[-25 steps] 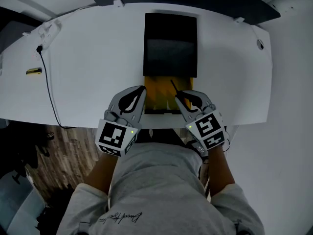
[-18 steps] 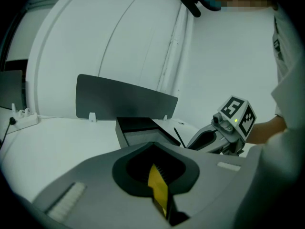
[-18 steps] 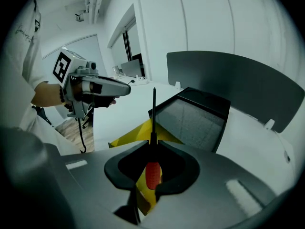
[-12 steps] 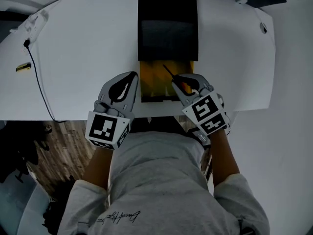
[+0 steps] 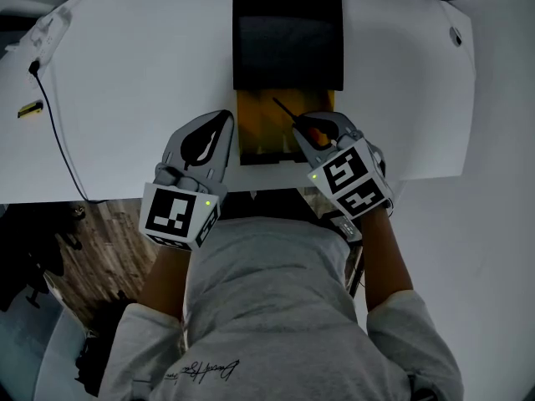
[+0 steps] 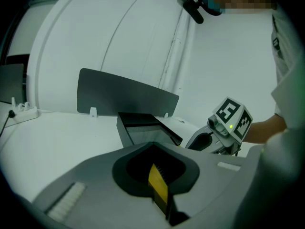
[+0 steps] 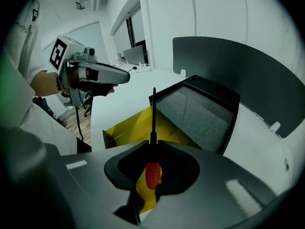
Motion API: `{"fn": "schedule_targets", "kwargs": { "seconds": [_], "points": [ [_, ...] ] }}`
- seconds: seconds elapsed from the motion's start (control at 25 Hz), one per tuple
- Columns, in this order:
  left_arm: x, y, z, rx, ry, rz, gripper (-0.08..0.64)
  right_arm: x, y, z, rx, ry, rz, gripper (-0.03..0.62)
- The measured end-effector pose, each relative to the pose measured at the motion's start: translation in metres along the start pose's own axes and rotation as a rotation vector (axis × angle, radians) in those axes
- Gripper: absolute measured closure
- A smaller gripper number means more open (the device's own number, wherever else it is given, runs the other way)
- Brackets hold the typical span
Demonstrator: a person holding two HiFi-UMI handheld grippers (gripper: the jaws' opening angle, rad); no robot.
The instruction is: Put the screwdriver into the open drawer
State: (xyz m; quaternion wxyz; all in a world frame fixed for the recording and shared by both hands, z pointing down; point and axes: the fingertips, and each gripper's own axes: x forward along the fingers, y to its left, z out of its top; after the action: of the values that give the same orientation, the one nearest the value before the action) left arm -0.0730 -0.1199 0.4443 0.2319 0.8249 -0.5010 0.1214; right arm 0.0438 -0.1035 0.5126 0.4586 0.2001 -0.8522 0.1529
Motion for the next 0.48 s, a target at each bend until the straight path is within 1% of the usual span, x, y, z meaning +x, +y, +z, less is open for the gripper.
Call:
{"fn": "schedule_targets", "kwargs": {
  "seconds": [0.48],
  "points": [
    [0.003, 0.005, -0.006, -0.008, 0.002, 0.005, 0.56, 0.02, -0.001, -0.009, -0.036, 0.068, 0.005, 0.518]
  ]
}}
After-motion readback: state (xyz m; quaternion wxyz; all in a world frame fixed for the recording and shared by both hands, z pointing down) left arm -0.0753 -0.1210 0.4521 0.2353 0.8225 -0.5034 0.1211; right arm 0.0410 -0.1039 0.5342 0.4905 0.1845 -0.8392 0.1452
